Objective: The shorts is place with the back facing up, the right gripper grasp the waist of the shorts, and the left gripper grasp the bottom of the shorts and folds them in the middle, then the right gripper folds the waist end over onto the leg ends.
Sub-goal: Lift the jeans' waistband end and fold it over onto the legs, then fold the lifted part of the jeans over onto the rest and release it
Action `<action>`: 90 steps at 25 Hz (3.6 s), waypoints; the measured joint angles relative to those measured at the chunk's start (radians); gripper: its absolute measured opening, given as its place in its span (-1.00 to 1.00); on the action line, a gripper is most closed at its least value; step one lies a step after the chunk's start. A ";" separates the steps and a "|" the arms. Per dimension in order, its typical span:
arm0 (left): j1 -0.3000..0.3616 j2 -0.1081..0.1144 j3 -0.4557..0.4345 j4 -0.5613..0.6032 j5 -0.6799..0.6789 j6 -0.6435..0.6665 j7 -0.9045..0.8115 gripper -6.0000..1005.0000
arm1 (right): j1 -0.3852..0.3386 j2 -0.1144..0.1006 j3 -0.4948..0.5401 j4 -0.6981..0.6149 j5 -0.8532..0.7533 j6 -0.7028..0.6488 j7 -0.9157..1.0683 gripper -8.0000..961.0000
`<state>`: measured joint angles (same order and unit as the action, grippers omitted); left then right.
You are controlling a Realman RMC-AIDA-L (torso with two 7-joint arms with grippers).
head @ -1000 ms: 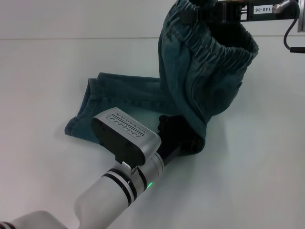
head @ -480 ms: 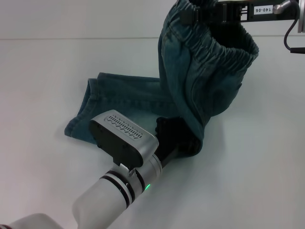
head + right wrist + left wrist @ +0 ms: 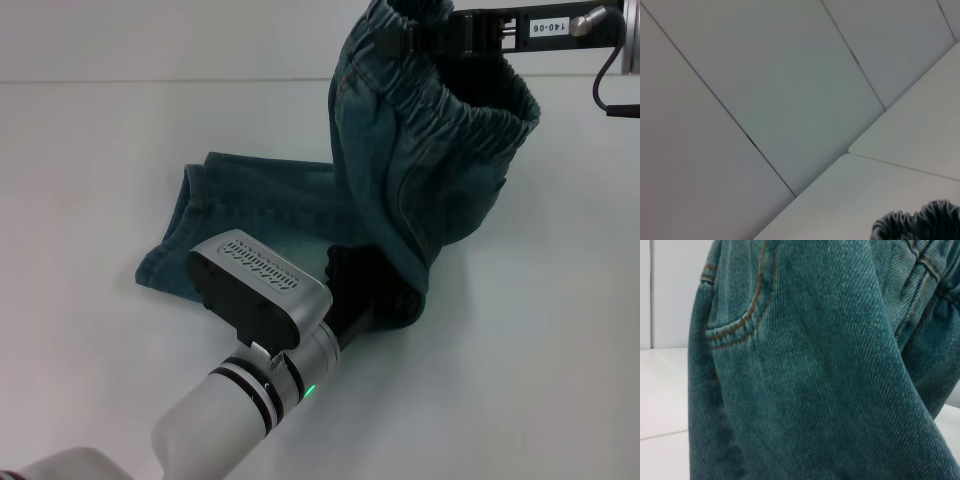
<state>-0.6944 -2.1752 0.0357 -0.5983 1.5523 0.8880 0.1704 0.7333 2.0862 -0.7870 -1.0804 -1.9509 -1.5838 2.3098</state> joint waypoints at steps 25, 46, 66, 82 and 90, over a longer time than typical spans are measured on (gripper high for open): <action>0.053 0.000 -0.020 -0.008 0.000 0.052 0.012 -0.98 | 0.130 -0.012 -0.209 0.223 -0.009 0.177 -0.067 -0.79; 0.345 0.000 -0.126 -0.001 -0.010 0.366 0.173 -0.99 | 0.148 -0.018 -0.237 0.275 -0.011 0.205 -0.093 -0.79; 0.488 0.000 -0.321 0.015 -0.011 0.553 0.266 -0.99 | 0.262 -0.001 -0.359 0.389 -0.047 0.273 -0.173 -0.60; 0.444 0.003 -0.298 0.018 -0.001 0.585 0.209 -0.99 | 0.137 0.005 -0.393 0.201 -0.001 0.290 -0.287 -0.06; 0.428 0.006 -0.300 0.052 0.000 0.588 0.183 -0.99 | -0.238 -0.005 -0.333 0.069 0.158 0.089 -0.508 0.57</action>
<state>-0.2662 -2.1689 -0.2638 -0.5458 1.5523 1.4756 0.3534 0.4950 2.0813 -1.1195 -1.0118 -1.7928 -1.4949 1.8019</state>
